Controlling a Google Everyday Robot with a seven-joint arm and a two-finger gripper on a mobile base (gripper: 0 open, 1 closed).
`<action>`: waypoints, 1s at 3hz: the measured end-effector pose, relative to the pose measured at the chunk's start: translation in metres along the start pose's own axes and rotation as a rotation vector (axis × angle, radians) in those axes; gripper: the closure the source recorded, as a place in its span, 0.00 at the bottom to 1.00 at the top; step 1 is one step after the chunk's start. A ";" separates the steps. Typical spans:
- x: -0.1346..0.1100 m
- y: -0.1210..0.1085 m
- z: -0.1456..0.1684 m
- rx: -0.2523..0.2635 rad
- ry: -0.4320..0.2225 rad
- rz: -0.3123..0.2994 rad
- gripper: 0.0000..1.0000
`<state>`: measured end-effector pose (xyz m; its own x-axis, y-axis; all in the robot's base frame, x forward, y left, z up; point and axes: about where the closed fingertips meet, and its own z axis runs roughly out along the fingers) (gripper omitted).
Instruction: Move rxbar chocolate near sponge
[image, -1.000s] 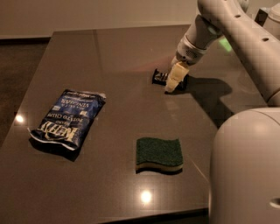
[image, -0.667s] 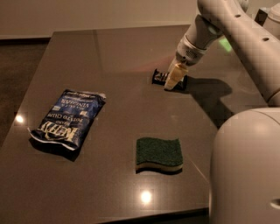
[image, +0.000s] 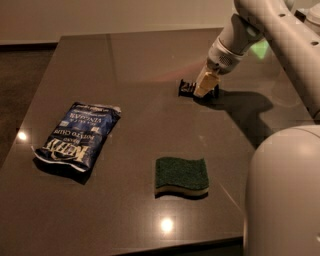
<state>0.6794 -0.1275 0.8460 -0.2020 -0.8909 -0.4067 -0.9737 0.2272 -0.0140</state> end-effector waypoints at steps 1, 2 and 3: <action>0.005 0.017 -0.015 -0.018 -0.011 -0.038 1.00; 0.014 0.042 -0.034 -0.036 -0.028 -0.086 1.00; 0.027 0.071 -0.048 -0.061 -0.038 -0.150 1.00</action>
Offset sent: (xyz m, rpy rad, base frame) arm -0.0969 -0.0349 0.0456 0.0349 0.0054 0.1720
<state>0.5994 -0.1543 0.8780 -0.0506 -0.8974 -0.4382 -0.9975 0.0671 -0.0222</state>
